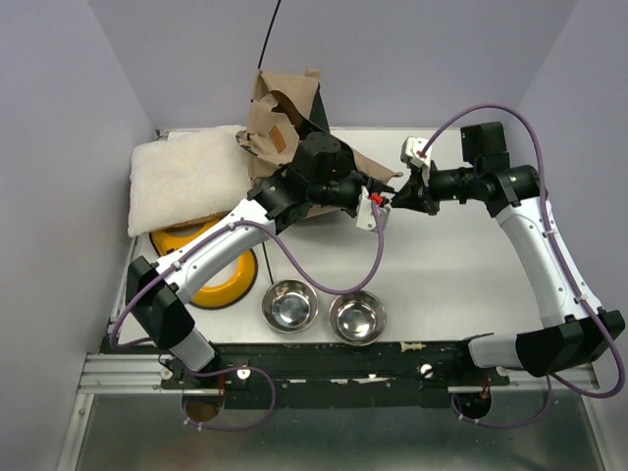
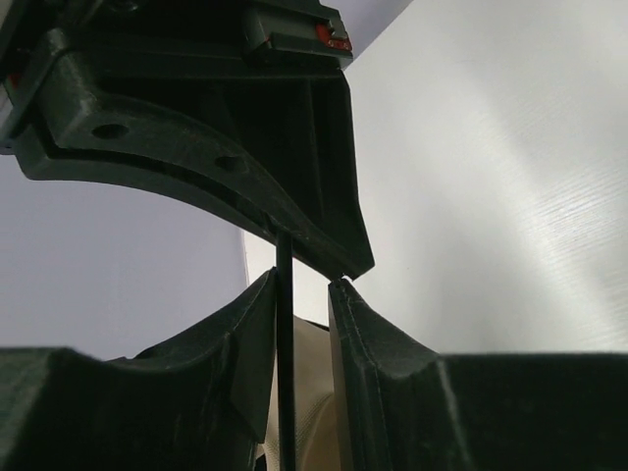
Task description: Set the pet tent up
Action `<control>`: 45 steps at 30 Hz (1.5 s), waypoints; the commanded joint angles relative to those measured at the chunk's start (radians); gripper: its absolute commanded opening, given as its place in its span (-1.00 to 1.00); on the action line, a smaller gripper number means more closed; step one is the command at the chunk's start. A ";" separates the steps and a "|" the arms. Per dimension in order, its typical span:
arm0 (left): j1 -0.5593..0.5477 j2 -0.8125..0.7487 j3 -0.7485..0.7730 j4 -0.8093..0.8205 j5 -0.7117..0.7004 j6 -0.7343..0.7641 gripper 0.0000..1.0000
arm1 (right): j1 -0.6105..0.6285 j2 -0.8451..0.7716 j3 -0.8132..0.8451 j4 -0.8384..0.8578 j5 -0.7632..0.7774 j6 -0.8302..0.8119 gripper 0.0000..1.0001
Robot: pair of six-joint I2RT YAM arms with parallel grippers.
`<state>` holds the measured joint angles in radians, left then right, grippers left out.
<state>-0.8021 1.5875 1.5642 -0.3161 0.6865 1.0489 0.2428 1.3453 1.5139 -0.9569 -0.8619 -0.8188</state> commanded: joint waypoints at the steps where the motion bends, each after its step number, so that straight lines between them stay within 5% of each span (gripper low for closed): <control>1: 0.006 -0.003 0.036 0.020 0.048 0.000 -0.22 | 0.013 0.008 0.015 0.043 -0.026 0.001 -0.99; 11: 0.007 0.015 0.052 0.026 0.053 0.010 -0.37 | 0.032 0.003 0.003 0.047 -0.029 0.000 -0.99; 16: 0.006 0.017 0.051 0.023 0.054 0.011 -0.66 | 0.038 0.005 0.006 0.044 -0.029 0.001 -0.99; 17: 0.006 0.014 0.051 0.025 0.054 0.007 -0.99 | 0.038 0.006 0.006 0.044 -0.031 0.003 -0.99; 20: 0.009 0.009 0.062 -0.017 0.038 0.002 -1.00 | 0.039 0.012 0.009 0.047 -0.035 0.018 -0.98; 23: 0.036 0.006 0.080 -0.098 0.035 0.020 -1.00 | 0.038 0.006 0.012 0.044 -0.032 0.044 0.04; 24: 0.046 0.000 0.076 -0.115 0.035 0.029 -1.00 | 0.035 -0.006 0.008 0.050 -0.022 0.053 0.18; 25: 0.058 -0.012 0.068 -0.123 0.035 0.036 -1.00 | 0.029 -0.020 -0.001 0.073 -0.025 0.064 0.69; 28: 0.083 -0.038 0.046 -0.147 0.044 0.052 -1.00 | -0.037 -0.069 -0.038 0.151 -0.072 0.121 0.85; 35: 0.095 -0.089 0.017 -0.213 0.071 0.099 -1.00 | -0.237 -0.080 -0.124 0.288 -0.262 0.032 0.77; 45: 0.101 -0.112 0.010 -0.250 0.077 0.122 -1.00 | -0.203 0.034 -0.253 0.782 -0.411 0.147 0.60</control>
<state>-0.7208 1.4963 1.5852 -0.5198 0.7605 1.1450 0.0124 1.3235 1.2453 -0.4156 -1.1755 -0.7254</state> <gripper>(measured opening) 0.052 0.822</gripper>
